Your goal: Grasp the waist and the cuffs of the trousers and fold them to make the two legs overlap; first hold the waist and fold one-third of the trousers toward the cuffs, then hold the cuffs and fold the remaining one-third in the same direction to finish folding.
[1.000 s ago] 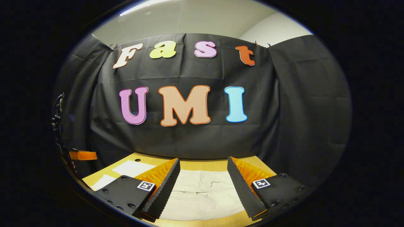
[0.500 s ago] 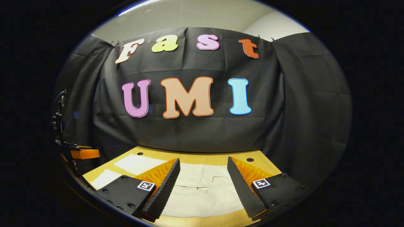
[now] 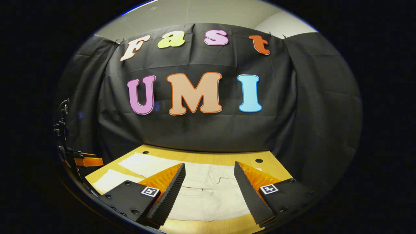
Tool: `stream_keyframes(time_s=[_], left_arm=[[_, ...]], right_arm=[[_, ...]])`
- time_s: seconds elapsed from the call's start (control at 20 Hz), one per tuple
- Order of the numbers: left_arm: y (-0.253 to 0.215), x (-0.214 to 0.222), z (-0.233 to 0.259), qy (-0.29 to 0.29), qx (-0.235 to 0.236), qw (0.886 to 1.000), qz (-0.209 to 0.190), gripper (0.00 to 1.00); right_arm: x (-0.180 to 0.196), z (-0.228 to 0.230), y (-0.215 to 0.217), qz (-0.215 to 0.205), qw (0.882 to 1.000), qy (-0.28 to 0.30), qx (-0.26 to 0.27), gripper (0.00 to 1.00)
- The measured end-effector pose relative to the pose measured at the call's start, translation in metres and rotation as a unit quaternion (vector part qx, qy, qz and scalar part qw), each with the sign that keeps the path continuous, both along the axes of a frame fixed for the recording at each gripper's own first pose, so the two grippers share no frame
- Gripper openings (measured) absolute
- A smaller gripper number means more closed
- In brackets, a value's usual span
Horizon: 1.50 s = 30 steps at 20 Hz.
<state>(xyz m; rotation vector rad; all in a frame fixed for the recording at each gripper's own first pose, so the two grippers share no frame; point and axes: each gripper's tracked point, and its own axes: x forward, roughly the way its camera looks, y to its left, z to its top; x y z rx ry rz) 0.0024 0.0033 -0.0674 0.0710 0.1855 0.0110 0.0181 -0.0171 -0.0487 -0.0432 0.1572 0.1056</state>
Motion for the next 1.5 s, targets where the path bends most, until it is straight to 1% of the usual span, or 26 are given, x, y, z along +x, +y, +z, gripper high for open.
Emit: stream_keyframes(time_s=[0.05,0.1,0.15,0.3,0.4,0.6,0.7,0.8,1.05,1.1,1.25,1.35,1.4,1.45,1.5], left_arm=[[0.003,-0.001,-0.011,0.016,0.003,1.000,-0.002,0.95],[0.006,-0.003,-0.022,0.030,0.008,0.999,-0.005,0.95],[0.010,-0.005,-0.033,0.047,0.016,0.999,-0.009,0.95],[0.019,-0.015,-0.067,0.095,0.032,0.995,-0.029,0.95],[0.025,-0.023,-0.095,0.137,0.039,0.989,-0.049,0.95],[0.037,-0.046,-0.133,0.211,0.065,0.971,-0.088,0.95],[0.045,-0.056,-0.145,0.248,0.099,0.958,-0.109,0.95],[0.055,-0.065,-0.159,0.283,0.142,0.939,-0.135,0.96],[0.078,-0.089,-0.183,0.370,0.222,0.880,-0.196,0.94],[0.082,-0.094,-0.186,0.382,0.234,0.870,-0.206,0.93],[0.096,-0.104,-0.192,0.416,0.265,0.842,-0.220,0.93],[0.103,-0.109,-0.195,0.433,0.275,0.828,-0.228,0.92],[0.106,-0.110,-0.195,0.438,0.279,0.823,-0.230,0.90],[0.110,-0.109,-0.195,0.444,0.286,0.818,-0.231,0.89],[0.113,-0.107,-0.196,0.447,0.291,0.814,-0.230,0.87]], right_arm=[[-0.001,-0.005,-0.001,0.002,1.000,0.005,0.000,0.96],[-0.002,-0.009,-0.002,0.003,1.000,0.011,0.002,0.93],[-0.003,-0.013,-0.002,0.004,1.000,0.015,0.004,0.96],[-0.006,-0.026,-0.007,-0.001,0.999,0.030,0.011,0.96],[-0.008,-0.032,-0.014,-0.008,0.999,0.040,0.016,0.96],[-0.014,-0.041,-0.033,-0.027,0.998,0.050,0.023,0.96],[-0.015,-0.044,-0.039,-0.036,0.997,0.056,0.031,0.96],[-0.018,-0.047,-0.044,-0.043,0.997,0.058,0.037,0.96],[-0.019,-0.045,-0.058,-0.067,0.996,0.053,0.032,0.96],[-0.020,-0.045,-0.060,-0.071,0.996,0.052,0.032,0.96],[-0.024,-0.049,-0.066,-0.084,0.995,0.054,0.022,0.96],[-0.025,-0.053,-0.067,-0.087,0.994,0.059,0.015,0.96],[-0.026,-0.054,-0.068,-0.088,0.994,0.061,0.012,0.91],[-0.026,-0.056,-0.068,-0.089,0.994,0.062,0.010,0.91],[-0.027,-0.056,-0.066,-0.089,0.994,0.064,0.010,0.96]])
